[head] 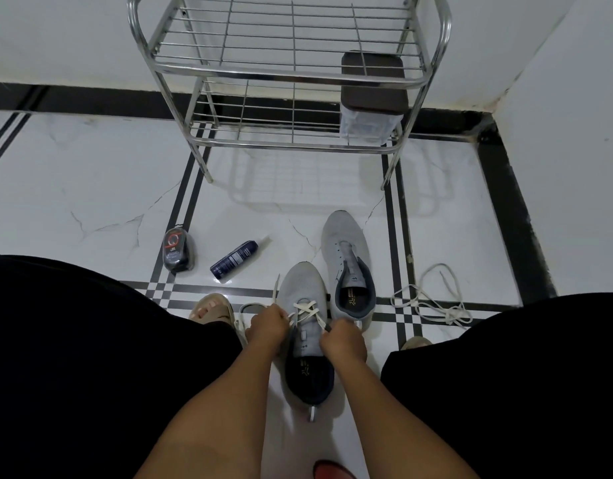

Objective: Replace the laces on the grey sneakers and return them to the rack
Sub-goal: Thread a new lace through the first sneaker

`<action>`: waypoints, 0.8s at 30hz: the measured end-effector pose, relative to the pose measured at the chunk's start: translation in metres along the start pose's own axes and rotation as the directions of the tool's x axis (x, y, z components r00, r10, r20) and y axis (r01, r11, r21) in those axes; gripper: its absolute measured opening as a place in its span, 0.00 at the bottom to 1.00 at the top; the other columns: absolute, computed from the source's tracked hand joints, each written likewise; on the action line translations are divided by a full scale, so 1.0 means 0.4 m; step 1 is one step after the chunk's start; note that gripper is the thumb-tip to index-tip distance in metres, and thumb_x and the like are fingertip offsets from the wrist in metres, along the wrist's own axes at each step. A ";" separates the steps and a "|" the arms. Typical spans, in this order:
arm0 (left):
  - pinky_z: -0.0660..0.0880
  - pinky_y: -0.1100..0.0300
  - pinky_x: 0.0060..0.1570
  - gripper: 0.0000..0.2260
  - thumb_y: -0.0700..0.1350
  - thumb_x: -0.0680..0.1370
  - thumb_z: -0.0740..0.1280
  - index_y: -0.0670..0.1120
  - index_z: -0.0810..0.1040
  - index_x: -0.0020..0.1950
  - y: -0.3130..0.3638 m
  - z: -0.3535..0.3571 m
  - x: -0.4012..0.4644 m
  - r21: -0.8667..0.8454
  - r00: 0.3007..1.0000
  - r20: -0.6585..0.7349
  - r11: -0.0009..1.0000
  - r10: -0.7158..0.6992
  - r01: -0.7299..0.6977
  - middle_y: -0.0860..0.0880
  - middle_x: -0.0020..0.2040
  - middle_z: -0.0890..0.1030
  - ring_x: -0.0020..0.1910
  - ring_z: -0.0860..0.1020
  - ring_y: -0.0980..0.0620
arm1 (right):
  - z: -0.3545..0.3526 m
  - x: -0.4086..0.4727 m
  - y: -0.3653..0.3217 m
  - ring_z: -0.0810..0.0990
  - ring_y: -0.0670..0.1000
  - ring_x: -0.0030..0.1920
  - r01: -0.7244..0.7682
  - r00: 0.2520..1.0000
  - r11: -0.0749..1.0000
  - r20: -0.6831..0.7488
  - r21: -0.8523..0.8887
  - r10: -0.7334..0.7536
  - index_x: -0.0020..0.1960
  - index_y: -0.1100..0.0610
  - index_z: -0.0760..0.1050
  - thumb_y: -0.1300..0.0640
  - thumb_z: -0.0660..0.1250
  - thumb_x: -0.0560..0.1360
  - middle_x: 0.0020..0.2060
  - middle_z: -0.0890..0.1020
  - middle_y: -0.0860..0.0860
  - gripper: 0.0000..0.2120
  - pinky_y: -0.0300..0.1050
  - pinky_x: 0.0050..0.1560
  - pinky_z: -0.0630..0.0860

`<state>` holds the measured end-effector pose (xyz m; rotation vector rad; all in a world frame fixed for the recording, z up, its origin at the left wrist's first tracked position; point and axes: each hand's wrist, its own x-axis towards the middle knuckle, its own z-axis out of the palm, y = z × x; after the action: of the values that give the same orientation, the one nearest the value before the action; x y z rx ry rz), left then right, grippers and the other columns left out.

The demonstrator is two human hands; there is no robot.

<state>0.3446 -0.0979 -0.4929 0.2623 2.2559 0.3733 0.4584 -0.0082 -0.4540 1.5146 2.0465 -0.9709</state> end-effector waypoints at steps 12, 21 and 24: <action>0.71 0.55 0.60 0.16 0.48 0.76 0.60 0.41 0.77 0.57 0.034 -0.050 -0.013 -0.177 0.986 0.080 0.971 -0.149 0.161 0.41 0.61 0.77 0.61 0.74 0.41 | -0.029 -0.012 -0.014 0.78 0.58 0.58 0.041 0.999 0.998 0.031 -0.057 -0.040 0.59 0.57 0.76 0.56 0.60 0.77 0.57 0.79 0.56 0.14 0.49 0.53 0.76; 0.68 0.54 0.46 0.15 0.44 0.70 0.73 0.41 0.82 0.55 0.164 -0.232 -0.183 -0.692 0.999 0.034 0.721 -0.011 0.031 0.48 0.53 0.77 0.44 0.74 0.50 | -0.097 -0.040 -0.095 0.80 0.51 0.52 0.237 0.956 0.831 0.031 0.503 -0.291 0.55 0.54 0.80 0.57 0.67 0.75 0.49 0.83 0.50 0.09 0.43 0.50 0.76; 0.67 0.56 0.45 0.05 0.42 0.74 0.69 0.46 0.83 0.47 0.190 -0.258 -0.214 -0.707 0.997 0.035 0.707 0.076 -0.029 0.52 0.53 0.77 0.51 0.71 0.52 | -0.108 -0.067 -0.115 0.80 0.48 0.49 0.175 0.915 0.630 0.111 0.757 -0.388 0.56 0.54 0.80 0.58 0.70 0.75 0.47 0.82 0.50 0.10 0.41 0.45 0.74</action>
<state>0.3264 -0.0716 -0.3423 -0.0742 1.8740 1.2097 0.4268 -0.0015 -0.3934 1.2680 1.7950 -2.2175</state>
